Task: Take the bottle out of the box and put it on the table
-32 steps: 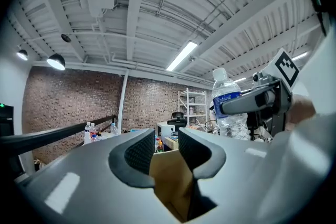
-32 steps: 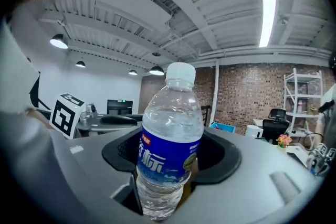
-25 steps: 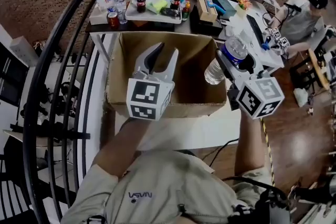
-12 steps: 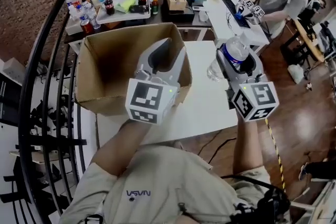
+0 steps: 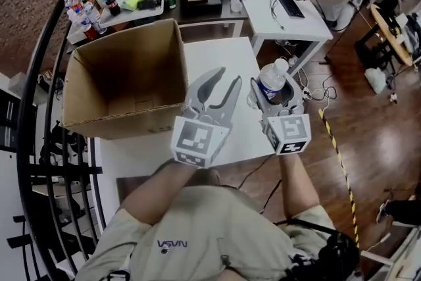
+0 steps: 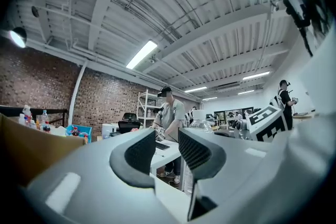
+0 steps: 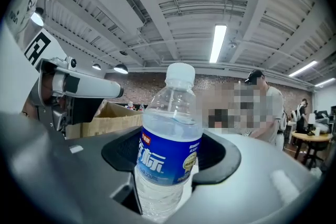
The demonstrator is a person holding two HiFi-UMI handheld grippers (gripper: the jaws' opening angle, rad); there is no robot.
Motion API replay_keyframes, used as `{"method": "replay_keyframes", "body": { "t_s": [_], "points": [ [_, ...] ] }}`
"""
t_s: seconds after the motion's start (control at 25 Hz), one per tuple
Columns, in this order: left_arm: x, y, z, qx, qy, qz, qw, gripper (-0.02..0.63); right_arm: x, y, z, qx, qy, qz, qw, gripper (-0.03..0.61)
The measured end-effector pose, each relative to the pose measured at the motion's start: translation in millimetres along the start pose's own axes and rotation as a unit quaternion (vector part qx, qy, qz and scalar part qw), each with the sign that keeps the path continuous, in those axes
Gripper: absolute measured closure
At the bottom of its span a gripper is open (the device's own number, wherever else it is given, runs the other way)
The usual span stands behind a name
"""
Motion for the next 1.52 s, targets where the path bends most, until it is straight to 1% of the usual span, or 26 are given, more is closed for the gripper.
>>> {"method": "replay_keyframes", "body": {
  "t_s": [0.08, 0.16, 0.24, 0.32, 0.44, 0.64, 0.8, 0.92, 1.08, 1.24, 1.4, 1.52],
  "points": [
    [-11.1, -24.6, -9.0, 0.0, 0.008, 0.016, 0.9998, 0.499, -7.0, -27.1, -5.6, -0.009, 0.003, -0.002, 1.0, 0.295],
    [-22.2, -49.3, -13.8, 0.004, 0.013, 0.041, 0.9991, 0.499, -14.7, -52.0, -11.6, -0.017, 0.005, 0.008, 1.0, 0.293],
    [-30.3, -73.2, -13.6, 0.013, 0.021, 0.068, 0.9973, 0.499, -23.3, -74.6, -17.9, -0.027, 0.006, 0.018, 0.999, 0.293],
    [-33.6, -95.5, -9.8, 0.028, 0.039, 0.095, 0.9943, 0.499, -31.7, -93.8, -22.8, -0.035, 0.005, 0.026, 0.999, 0.293],
    [-38.2, -113.2, -4.4, 0.036, 0.055, 0.116, 0.9911, 0.499, -47.0, -117.6, -25.4, -0.03, -0.002, 0.037, 0.999, 0.293],
    [-46.0, -124.7, -2.8, 0.03, 0.047, 0.122, 0.991, 0.499, -69.5, -153.6, -22.6, -0.017, -0.011, 0.058, 0.998, 0.291],
    [-48.2, -132.7, -1.3, 0.036, 0.039, 0.126, 0.9907, 0.499, -77.5, -177.2, -20.6, -0.028, -0.027, 0.075, 0.996, 0.291],
    [-47.3, -131.1, -2.1, 0.04, 0.027, 0.135, 0.9896, 0.499, -75.0, -188.3, -17.0, -0.033, -0.036, 0.075, 0.996, 0.29],
    [-44.4, -129.7, -3.0, 0.036, 0.02, 0.135, 0.99, 0.498, -68.4, -192.3, -11.4, -0.026, -0.049, 0.066, 0.996, 0.276],
    [-39.8, -128.5, -5.8, 0.029, 0.009, 0.122, 0.9921, 0.499, -61.3, -196.0, -7.5, -0.036, -0.066, 0.084, 0.994, 0.252],
    [-28.7, -124.2, -9.5, 0.019, -0.003, 0.11, 0.9938, 0.499, -58.6, -199.7, -4.8, -0.049, -0.049, 0.12, 0.99, 0.245],
    [-17.3, -115.0, -12.6, 0.014, -0.007, 0.095, 0.9954, 0.499, -50.3, -195.3, -5.8, -0.064, -0.041, 0.132, 0.988, 0.218]
  ]
}}
Point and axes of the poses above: the fingertips, and each gripper's own axes: x backward along the fingers, z to its left, y out of its top, the point moved 10 cm from there along x, backward along the fingers, and after that the axes turned 5 degrees about z, right-handed, at the moved point
